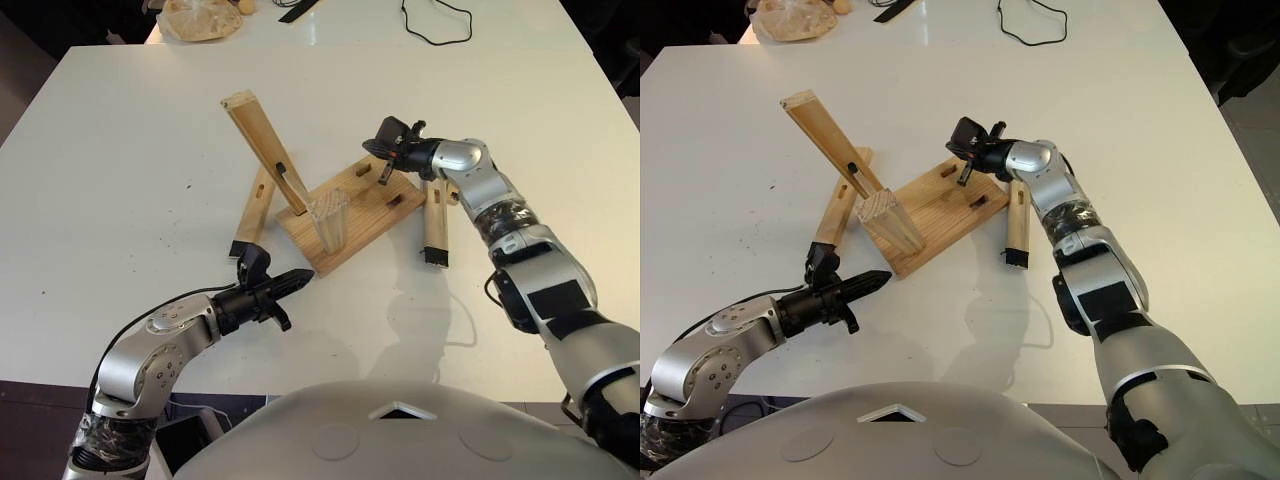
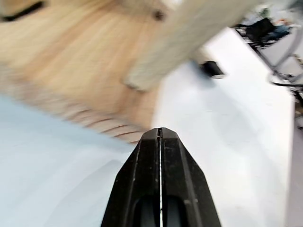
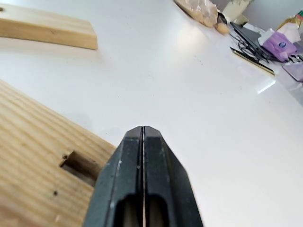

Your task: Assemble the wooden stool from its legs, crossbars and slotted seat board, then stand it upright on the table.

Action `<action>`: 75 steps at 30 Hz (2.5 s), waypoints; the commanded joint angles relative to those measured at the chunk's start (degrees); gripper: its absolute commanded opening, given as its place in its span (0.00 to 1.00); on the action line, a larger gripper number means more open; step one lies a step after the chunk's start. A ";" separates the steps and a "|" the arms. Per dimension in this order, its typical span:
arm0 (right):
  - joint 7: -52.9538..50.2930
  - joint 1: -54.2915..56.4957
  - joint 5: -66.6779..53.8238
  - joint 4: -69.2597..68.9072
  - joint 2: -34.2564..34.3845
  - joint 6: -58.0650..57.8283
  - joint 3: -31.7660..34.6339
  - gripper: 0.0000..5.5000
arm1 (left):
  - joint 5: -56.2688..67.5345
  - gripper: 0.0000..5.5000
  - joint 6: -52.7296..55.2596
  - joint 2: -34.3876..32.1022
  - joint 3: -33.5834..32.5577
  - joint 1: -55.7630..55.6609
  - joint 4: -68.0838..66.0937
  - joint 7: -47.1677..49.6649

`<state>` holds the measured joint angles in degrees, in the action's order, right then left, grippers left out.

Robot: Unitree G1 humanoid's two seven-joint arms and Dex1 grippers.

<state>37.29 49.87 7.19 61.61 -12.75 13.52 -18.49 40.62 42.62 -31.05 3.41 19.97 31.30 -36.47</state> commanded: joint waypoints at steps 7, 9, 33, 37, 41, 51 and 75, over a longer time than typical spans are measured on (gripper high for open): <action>-1.83 6.13 10.88 13.25 3.79 1.03 -4.34 0.01 | -10.42 0.00 0.04 1.27 9.24 -5.54 -8.01 3.44; -1.03 5.81 13.37 13.77 3.21 1.39 -6.06 0.01 | -12.33 0.00 0.09 2.23 9.95 -7.13 -10.41 5.20; 24.48 -3.97 11.64 2.21 -8.82 10.09 -8.16 0.01 | -13.44 0.00 0.20 12.02 -1.39 -21.72 -26.61 15.74; 27.24 -6.26 8.54 -2.21 -9.34 8.52 -6.63 0.01 | -13.76 0.00 0.00 12.89 -0.87 -23.55 -27.87 15.57; 32.23 -10.51 3.35 -11.82 -10.37 4.69 -4.81 0.01 | -14.79 0.00 -0.55 13.85 -0.19 -25.51 -29.70 15.09; 31.45 -15.84 1.46 -21.55 -14.03 -1.74 -2.96 0.01 | -16.26 0.00 -1.67 15.28 -0.98 -28.04 -32.06 14.41; -6.25 -39.36 -13.92 -48.04 -12.62 -21.74 25.94 0.21 | -15.04 0.00 -14.23 25.89 -14.07 -21.43 -25.52 26.57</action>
<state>32.59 14.09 -6.63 19.73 -26.94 -6.68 8.75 25.00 28.72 -6.90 -10.63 -2.80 4.04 -11.18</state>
